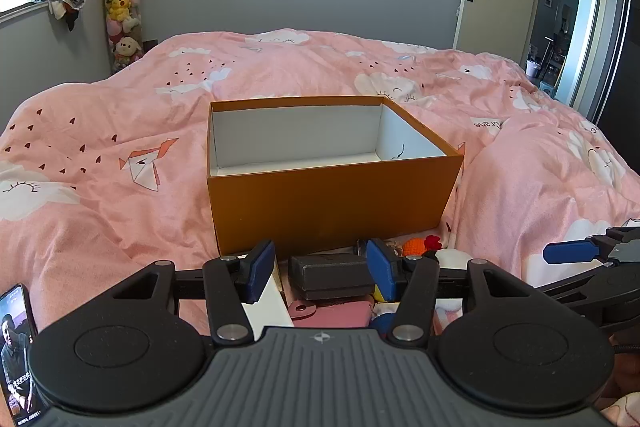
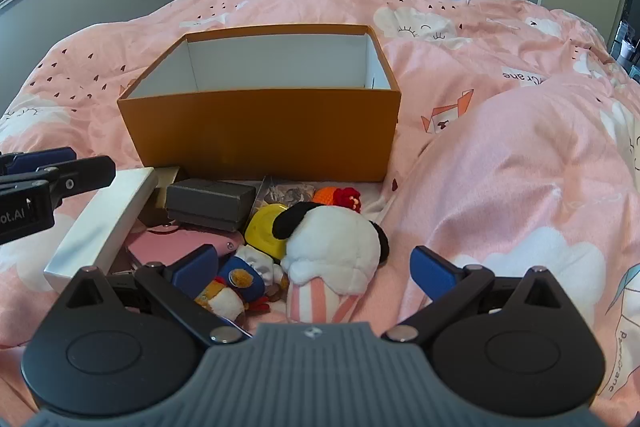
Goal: Organize objects
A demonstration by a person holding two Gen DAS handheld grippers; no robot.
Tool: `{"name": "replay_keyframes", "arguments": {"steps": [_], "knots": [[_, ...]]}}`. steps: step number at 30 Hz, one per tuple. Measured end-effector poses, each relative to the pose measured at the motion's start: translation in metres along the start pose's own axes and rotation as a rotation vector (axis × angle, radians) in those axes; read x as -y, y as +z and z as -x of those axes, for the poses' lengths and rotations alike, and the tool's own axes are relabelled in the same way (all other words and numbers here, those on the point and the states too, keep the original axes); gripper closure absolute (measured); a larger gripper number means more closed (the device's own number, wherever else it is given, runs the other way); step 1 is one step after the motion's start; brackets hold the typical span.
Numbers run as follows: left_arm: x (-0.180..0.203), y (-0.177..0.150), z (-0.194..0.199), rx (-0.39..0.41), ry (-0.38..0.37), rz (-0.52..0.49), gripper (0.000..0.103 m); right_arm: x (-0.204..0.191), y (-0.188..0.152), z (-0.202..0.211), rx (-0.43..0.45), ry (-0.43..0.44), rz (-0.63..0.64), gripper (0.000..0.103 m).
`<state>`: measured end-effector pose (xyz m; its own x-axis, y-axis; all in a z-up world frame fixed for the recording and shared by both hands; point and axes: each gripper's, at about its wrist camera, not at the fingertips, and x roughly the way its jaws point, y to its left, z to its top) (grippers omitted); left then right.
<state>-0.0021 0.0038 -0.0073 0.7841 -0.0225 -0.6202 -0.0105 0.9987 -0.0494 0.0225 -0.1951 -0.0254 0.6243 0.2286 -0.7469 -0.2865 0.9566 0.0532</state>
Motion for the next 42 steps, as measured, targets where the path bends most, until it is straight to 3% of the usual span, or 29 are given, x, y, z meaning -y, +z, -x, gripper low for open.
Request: {"name": "replay_keyframes", "arguments": {"steps": [24,36,42], "knots": [[0.004,0.0,0.0,-0.014,-0.004,-0.011,0.041,0.001,0.0,-0.003,-0.016,0.002,-0.008,0.001],[-0.003,0.002,-0.007,-0.066,-0.039,0.007,0.041,0.004,0.0,-0.008,-0.038,0.014,-0.031,0.002],[-0.007,0.002,-0.013,-0.114,-0.076,0.012,0.05,0.007,0.0,-0.012,-0.062,0.025,-0.043,0.015]]}}
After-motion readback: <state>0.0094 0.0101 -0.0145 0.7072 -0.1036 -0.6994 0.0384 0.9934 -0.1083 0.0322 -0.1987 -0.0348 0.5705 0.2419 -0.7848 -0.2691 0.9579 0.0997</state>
